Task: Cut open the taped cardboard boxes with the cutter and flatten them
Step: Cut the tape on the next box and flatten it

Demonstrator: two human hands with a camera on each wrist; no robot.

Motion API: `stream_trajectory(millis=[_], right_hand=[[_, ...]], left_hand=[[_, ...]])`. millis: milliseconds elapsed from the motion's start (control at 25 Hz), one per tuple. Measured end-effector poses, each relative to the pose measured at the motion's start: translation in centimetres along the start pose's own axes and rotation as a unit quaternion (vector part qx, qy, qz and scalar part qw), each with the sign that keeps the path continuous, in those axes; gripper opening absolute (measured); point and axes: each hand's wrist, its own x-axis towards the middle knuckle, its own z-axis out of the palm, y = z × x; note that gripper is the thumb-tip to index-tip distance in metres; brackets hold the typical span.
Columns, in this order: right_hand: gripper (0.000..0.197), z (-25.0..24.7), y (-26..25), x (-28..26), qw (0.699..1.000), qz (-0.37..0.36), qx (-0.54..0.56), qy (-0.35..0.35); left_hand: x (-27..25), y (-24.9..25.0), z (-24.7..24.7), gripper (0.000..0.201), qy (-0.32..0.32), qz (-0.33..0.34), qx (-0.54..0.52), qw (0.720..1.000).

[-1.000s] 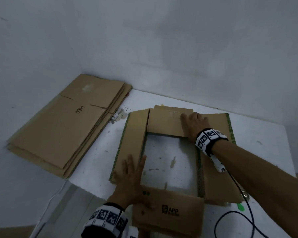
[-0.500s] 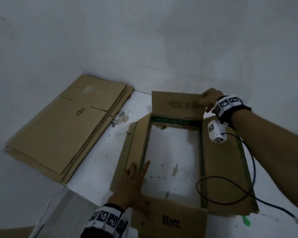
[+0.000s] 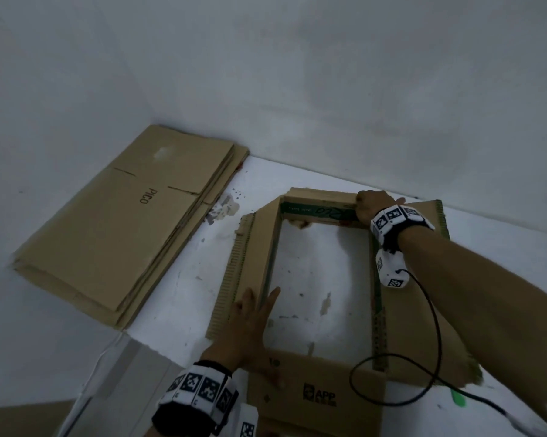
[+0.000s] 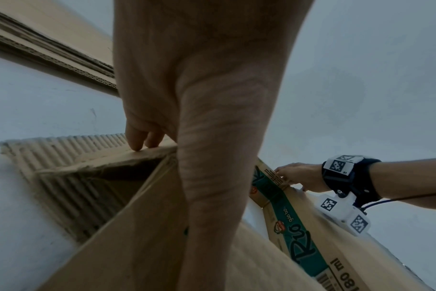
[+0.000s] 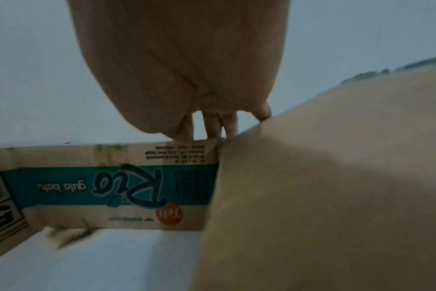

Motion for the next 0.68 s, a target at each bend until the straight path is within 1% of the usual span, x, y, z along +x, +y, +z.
stream_trajectory(millis=[80,120,160,200,240,280,320,360,440,480,520,600,680], right_hand=[[0.035,-1.1,0.7,-0.4,0.999,-0.018,0.015,-0.025],[0.041,-1.8,0.9,-1.2,0.998,-0.031,0.048,-0.029],[0.043,-2.4,1.5,-2.0,0.993,-0.045,0.105,-0.007],[0.042,-2.9,1.9,-3.1,0.982,-0.048,0.178,0.039],[0.037,-3.3,2.7,-4.3,0.962,-0.045,0.248,0.105],[0.031,-3.9,3.5,-5.8,0.942,-0.036,0.291,0.165],[0.026,-4.2,4.4,-7.0,0.925,-0.025,0.317,0.207],[0.023,-4.5,5.5,-8.7,0.915,-0.011,0.334,0.228],[0.02,-4.6,8.0,-11.6,0.896,0.029,0.373,0.241],[0.018,-4.3,9.2,-13.0,0.887,0.048,0.392,0.239],[0.016,-3.8,10.1,-14.2,0.88,0.061,0.409,0.233],[0.014,-2.4,11.8,-16.5,0.869,0.083,0.434,0.225],[0.014,-0.3,13.5,-18.6,0.852,0.106,0.463,0.222]], left_hand=[[-0.2,0.1,-0.2,0.157,0.002,0.003,0.001,1.0],[-0.3,0.1,-0.2,0.156,0.001,0.002,-0.005,1.0],[-0.4,0.1,-0.3,0.156,-0.001,0.0,-0.013,1.0],[-0.4,0.1,-0.3,0.156,-0.002,-0.002,-0.02,1.0],[-0.4,0.1,-0.3,0.156,-0.002,-0.002,-0.02,1.0],[-0.5,0.1,-0.4,0.156,-0.005,-0.002,-0.014,1.0],[-0.6,0.1,-0.7,0.156,-0.011,-0.004,-0.004,1.0],[-0.8,0.2,-1.0,0.154,-0.022,-0.003,0.011,1.0],[-1.1,0.7,-2.1,0.149,-0.033,0.0,0.037,0.999],[-1.4,1.3,-2.8,0.144,-0.018,0.007,0.046,0.999],[-1.6,1.9,-3.4,0.137,0.012,0.016,0.053,0.998],[-1.4,4.0,-4.5,0.117,0.083,0.062,0.07,0.992],[-1.0,6.9,-5.4,0.101,0.107,0.113,0.066,0.986]])
